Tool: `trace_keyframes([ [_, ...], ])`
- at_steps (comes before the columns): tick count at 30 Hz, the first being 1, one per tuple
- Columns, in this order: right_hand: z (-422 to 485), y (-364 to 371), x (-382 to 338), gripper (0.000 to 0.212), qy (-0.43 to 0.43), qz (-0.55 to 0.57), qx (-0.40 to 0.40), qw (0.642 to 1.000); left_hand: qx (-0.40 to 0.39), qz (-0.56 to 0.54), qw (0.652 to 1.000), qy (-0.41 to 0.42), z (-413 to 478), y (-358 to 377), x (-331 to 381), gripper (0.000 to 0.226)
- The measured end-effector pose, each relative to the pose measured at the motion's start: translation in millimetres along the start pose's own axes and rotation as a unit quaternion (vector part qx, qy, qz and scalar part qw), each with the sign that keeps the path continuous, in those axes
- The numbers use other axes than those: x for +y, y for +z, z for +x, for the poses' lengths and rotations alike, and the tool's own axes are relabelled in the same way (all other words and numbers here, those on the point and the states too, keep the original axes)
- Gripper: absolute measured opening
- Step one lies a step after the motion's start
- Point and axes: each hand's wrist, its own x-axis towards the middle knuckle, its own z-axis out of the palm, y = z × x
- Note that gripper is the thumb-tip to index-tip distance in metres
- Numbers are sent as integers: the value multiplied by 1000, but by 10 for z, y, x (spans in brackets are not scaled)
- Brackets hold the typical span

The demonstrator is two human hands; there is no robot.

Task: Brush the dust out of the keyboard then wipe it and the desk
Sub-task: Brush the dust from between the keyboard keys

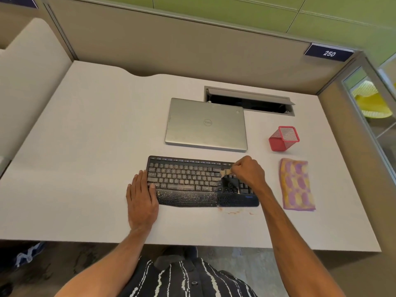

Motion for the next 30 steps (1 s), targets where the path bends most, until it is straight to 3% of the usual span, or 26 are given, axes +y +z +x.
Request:
trace_keyframes([
  [4, 8, -9, -9, 29, 9, 35, 39, 999, -1, -3, 1000, -1, 1, -2, -4, 59],
  [11, 7, 12, -22, 17, 16, -17, -25, 999, 0, -11, 1000, -4, -3, -11, 4, 59],
  [16, 6, -34, -17, 23, 13, 21, 35, 999, -1, -16, 1000, -4, -5, -16, 11, 60],
  [22, -7, 52, -104, 15, -3, -14, -69, 998, 2, -19, 1000, -7, -3, -17, 13, 59],
  [27, -50, -24, -189, 21, -11, -11, 47, 999, -2, -16, 1000, -5, -3, -9, 2, 60],
  [30, -75, 27, -211, 20, -12, -57, 37, 998, 0, -16, 1000, -3, 2, -11, 3, 60],
])
